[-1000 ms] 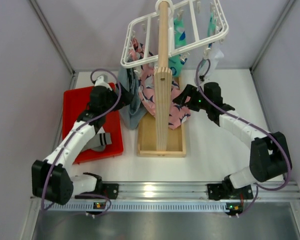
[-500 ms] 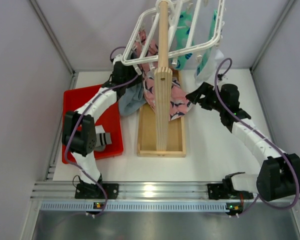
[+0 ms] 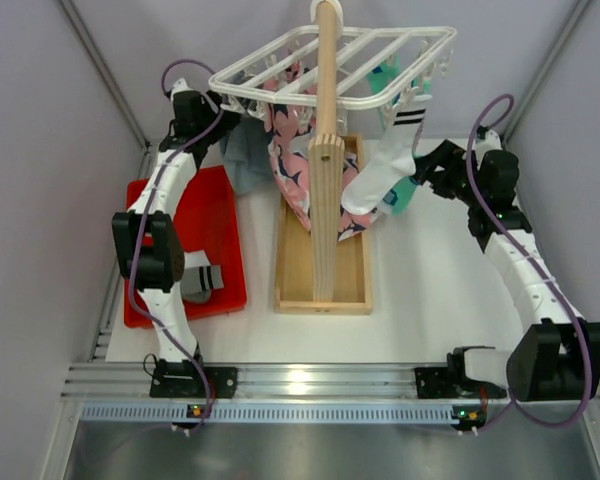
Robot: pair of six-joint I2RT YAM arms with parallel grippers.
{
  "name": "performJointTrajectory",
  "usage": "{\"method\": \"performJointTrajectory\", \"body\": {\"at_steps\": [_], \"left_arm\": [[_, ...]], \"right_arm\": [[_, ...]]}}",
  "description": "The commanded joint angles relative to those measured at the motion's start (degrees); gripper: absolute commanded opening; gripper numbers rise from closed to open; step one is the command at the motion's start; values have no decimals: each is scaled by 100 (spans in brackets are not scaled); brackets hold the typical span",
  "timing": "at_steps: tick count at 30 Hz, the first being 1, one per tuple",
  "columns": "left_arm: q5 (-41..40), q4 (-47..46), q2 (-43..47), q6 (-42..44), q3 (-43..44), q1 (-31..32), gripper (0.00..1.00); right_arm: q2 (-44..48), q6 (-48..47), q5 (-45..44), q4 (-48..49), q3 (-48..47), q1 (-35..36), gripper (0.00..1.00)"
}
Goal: Remove the socks clipped to the hanger
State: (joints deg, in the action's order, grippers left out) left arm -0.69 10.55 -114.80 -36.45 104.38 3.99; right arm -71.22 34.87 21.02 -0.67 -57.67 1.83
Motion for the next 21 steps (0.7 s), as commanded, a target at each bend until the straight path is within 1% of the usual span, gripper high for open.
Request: {"method": "performJointTrajectory", "body": {"at_steps": [1,3,5,7,10,14,15,21], "left_arm": [[429,-79,466,-275,-232,-170,88],[526,-79,678,-345,-628,-232,91],[578,-79,1073,-582,-1066,-249,94],[841,-79,1319,-827,-1287,-249,98],[1290,-97,1732,-917,-1639,-206,98],[1387,-97,2514,-934,-2175,-74,98],[1370,-97,2864,-934,-2298,-21,98],[1466,-79,4052,-1083,-3335,14,98]], "right_arm": [[161,-217,700,163,-201,-42,79],[257,-296,895,251,-96,-42,80],[424,-332,1053,339,36,-42,79],[548,-393,1176,348,80,-33,79],[732,-533,1299,156,98,-33,79],[1092,-675,1212,75,238,-33,79],[1215,-683,1212,75,256,-33,79],[1190,-710,1492,93,37,-33,79]]}}
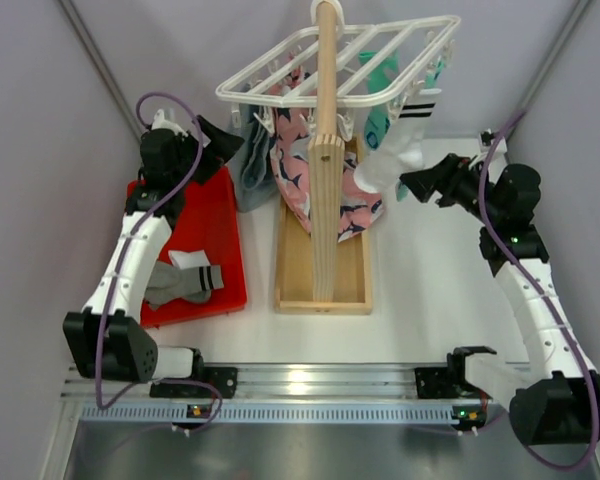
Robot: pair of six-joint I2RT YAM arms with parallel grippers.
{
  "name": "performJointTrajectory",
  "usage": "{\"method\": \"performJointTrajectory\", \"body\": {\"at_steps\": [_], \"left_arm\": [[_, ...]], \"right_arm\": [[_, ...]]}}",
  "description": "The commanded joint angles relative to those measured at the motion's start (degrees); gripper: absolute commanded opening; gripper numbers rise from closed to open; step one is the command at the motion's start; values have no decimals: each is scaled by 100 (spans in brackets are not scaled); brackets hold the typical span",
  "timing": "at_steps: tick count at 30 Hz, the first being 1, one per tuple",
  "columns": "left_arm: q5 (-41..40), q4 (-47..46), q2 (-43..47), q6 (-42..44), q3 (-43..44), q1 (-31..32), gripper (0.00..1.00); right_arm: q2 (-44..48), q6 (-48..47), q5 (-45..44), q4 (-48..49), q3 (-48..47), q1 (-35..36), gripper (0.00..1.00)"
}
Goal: Remove the socks clipped to the hanger
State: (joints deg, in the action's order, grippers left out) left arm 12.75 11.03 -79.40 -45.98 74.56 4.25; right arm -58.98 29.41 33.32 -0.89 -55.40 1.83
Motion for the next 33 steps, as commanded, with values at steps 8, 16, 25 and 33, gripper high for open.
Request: {"method": "performJointTrajectory", "body": {"at_steps": [8,16,25,33], "left_arm": [[552,-162,1883,-456,-1619,-3,95],[2240,-2429,2025,-1168,-2885,119,83],[2495,-3747,1015,-360,-2325,1683,91],[2627,-5021,118,-140,-2034,2343,96]], "right_arm": [[-482,-296,649,526,-717,-68,80],[-1265,502,1184,1546,-1017,-51,56],[-606,803,888,1548,-525,977,5],[-281,1181,492,1012,-542,1610,0]]}}
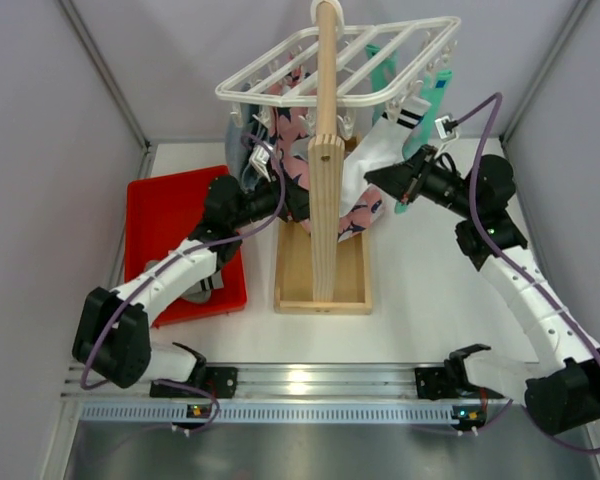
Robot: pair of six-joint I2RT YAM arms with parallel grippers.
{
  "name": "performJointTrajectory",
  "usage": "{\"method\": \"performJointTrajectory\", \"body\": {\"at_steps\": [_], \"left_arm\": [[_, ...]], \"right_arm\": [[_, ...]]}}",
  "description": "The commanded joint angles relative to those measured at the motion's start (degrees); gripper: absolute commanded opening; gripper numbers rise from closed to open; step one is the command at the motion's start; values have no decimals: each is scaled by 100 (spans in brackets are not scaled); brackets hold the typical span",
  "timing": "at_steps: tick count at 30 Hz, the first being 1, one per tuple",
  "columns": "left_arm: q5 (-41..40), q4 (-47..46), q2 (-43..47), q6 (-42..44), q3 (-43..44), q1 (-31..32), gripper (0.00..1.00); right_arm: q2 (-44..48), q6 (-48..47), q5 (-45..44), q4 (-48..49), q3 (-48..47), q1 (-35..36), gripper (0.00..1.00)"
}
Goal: Remove the socks clipped to the hanger
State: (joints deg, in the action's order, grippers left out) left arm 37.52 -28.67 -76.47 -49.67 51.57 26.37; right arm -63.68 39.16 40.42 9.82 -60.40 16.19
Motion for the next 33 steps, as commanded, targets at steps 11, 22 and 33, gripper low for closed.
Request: {"method": "performJointTrajectory", "body": {"at_steps": [11,22,33], "left_arm": [[713,-4031,-1063,-1780,178,254,62],[1109,-4261,-1240,-2416,240,325,0],[1030,-4094,-1485,-2214,380,307,76]], "right_arm": [[260,13,-403,-401,29,333,0],[418,-1191,-1450,-2546,-1604,-228,59],[233,-1060,-545,-2697,-2311,-1416,62]]}}
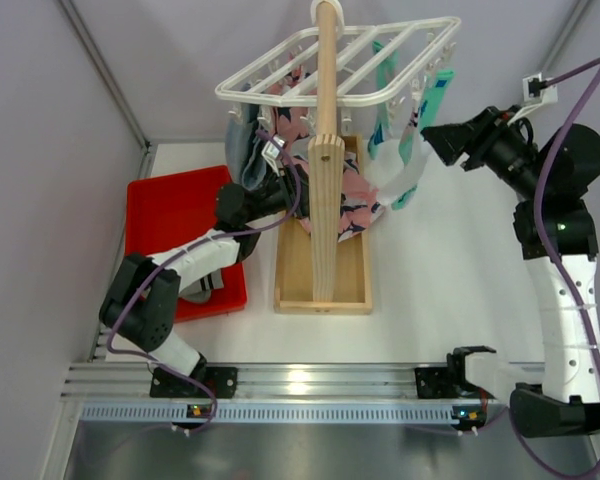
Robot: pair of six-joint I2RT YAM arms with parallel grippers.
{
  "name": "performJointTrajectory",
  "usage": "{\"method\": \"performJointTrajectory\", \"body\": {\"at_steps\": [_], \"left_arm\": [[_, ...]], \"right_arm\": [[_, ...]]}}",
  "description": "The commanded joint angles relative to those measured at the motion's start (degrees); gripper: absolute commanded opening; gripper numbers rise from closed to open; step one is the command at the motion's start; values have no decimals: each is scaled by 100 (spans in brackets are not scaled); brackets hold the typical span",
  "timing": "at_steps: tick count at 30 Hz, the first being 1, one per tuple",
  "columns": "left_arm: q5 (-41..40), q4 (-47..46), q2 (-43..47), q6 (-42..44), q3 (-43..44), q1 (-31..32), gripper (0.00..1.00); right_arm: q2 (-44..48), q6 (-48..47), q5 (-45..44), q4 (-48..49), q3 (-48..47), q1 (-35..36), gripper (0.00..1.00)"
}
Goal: Remove the socks clipped to the hanger
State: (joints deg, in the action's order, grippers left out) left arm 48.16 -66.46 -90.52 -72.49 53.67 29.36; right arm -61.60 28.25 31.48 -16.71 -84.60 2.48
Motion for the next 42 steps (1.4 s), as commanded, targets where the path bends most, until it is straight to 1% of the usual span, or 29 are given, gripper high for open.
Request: {"method": "performJointTrajectory", "body": {"at_steps": [1,3,6,7,11,13,17,18,19,20,27,29,30,32,33,34,36,37,39,40,42], "left_arm": [[-26,-307,-202,77,214,25,83],[-44,-307,-255,164,241,34,92],[-219,-307,-203,270,100,25,94],[-272,-315,-177,305,48,25,95],[-342,-315,-133,419,-111,43,96],[-395,-315,-106,464,-146,34,97],[-570,-228,-19,718,-260,34,98],[-675,-184,34,832,-330,43,98],[-746,-123,61,885,-348,34,98],[-782,17,87,938,-357,43,98],[-1045,150,70,1035,-375,61,98],[-1089,238,61,1087,-375,61,98],[-1098,247,61,1088,-383,78,98],[-1098,265,70,1140,-401,78,98],[-1098,273,61,1158,-401,78,98],[-1107,274,35,1167,-392,87,98],[-1081,273,-71,1158,-288,96,98],[-1063,274,-114,1158,-235,113,98],[-967,274,-202,1245,-138,140,98],[-949,274,-212,1272,-77,157,98],[-932,265,-220,1465,-15,157,98]], "right_arm": [[69,49,358,9,336,-46,62],[166,-21,350,36,540,-46,62],[297,-65,367,62,1005,-46,62],[333,-30,454,297,1355,-46,63],[439,128,814,932,2016,-46,65],[386,198,1026,1326,2271,-20,69],[97,242,1035,1600,2430,77,71],[9,321,1044,1923,2500,103,72],[8,321,1053,1926,2536,103,72],[-114,408,1053,2169,2553,147,72],[-721,515,851,2821,2395,305,71],[-835,419,737,2796,2325,376,69],[-853,331,606,2561,2247,411,69],[-818,234,491,2585,2281,481,69],[-809,268,542,2689,2351,481,67],[-835,321,621,2856,2360,490,59],[-923,514,929,3041,2351,560,50],[-941,558,973,3120,2351,613,40],[-968,725,1043,3279,2343,788,30],[-985,795,1061,3332,2343,833,15],[-933,1032,1035,3393,2351,929,1]]}}
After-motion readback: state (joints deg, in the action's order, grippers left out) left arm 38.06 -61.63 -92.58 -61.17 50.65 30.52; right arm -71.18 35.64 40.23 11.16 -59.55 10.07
